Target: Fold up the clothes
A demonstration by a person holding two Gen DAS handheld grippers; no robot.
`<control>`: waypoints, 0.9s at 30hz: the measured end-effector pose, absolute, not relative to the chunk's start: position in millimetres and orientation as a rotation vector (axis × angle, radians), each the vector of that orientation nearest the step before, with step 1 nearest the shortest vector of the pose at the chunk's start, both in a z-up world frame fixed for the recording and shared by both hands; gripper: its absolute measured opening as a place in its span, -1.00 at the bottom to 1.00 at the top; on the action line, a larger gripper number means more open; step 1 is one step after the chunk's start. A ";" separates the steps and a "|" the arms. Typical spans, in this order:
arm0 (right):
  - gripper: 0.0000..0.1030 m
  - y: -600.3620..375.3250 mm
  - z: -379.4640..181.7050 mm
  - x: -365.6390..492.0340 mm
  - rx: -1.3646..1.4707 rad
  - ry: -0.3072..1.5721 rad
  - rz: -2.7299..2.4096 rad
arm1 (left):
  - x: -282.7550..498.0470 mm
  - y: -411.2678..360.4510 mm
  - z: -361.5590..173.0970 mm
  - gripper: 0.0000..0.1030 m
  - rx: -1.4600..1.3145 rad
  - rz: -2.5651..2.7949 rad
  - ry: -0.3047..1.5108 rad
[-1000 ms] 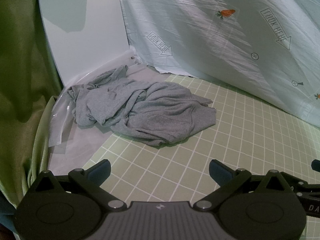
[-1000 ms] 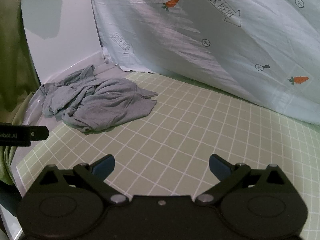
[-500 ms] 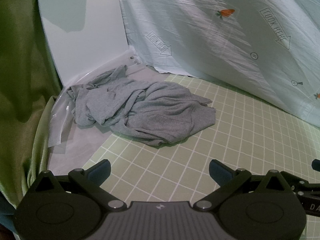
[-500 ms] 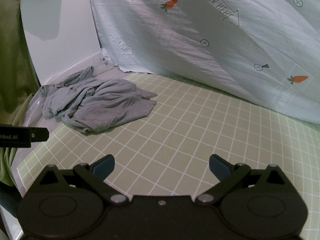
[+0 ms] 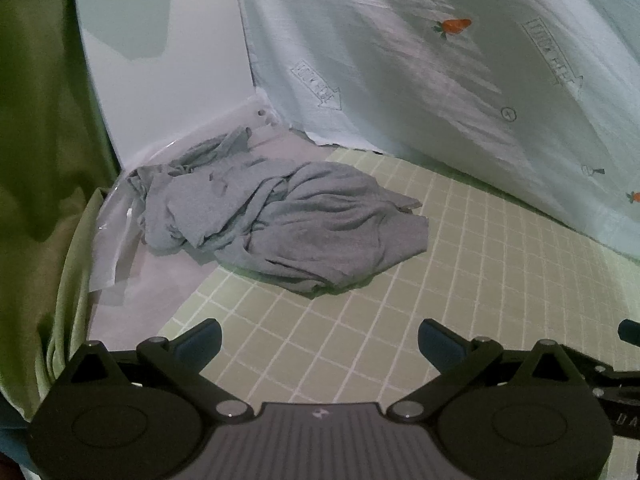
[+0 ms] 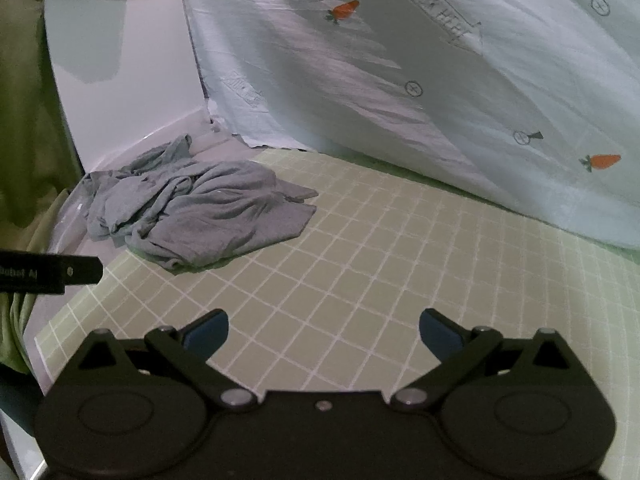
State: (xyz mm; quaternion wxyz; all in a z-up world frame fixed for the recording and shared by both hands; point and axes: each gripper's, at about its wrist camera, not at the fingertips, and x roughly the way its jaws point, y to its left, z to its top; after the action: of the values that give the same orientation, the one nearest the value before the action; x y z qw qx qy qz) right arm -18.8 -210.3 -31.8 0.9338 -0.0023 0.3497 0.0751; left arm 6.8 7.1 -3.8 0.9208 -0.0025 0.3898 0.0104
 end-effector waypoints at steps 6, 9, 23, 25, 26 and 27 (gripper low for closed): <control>1.00 -206.4 -32.1 -3.9 -0.033 0.705 0.165 | 23.7 12.6 -10.6 1.00 -0.029 0.038 0.828; 1.00 -204.3 -31.8 9.9 -0.029 0.705 0.172 | 35.3 14.8 -14.7 1.00 -0.053 0.022 0.841; 1.00 -170.6 -42.0 137.3 -0.098 0.726 0.190 | 142.1 69.1 -64.3 0.97 -0.186 0.151 0.951; 1.00 -168.3 -50.4 161.2 -0.097 0.752 0.187 | 158.8 80.7 -78.9 0.89 -0.191 0.182 0.977; 1.00 -167.0 -55.3 172.3 -0.095 0.767 0.185 | 168.1 87.0 -87.7 0.86 -0.192 0.200 0.995; 1.00 -165.7 -60.2 183.4 -0.093 0.782 0.184 | 175.2 92.5 -94.4 0.82 -0.195 0.216 1.007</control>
State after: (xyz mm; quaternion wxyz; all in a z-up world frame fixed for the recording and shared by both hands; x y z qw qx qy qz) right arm 183.4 -165.7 -60.2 0.9193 -0.0452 0.3806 0.0895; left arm 175.2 92.5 -94.4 0.8658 -0.0931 0.4808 0.1029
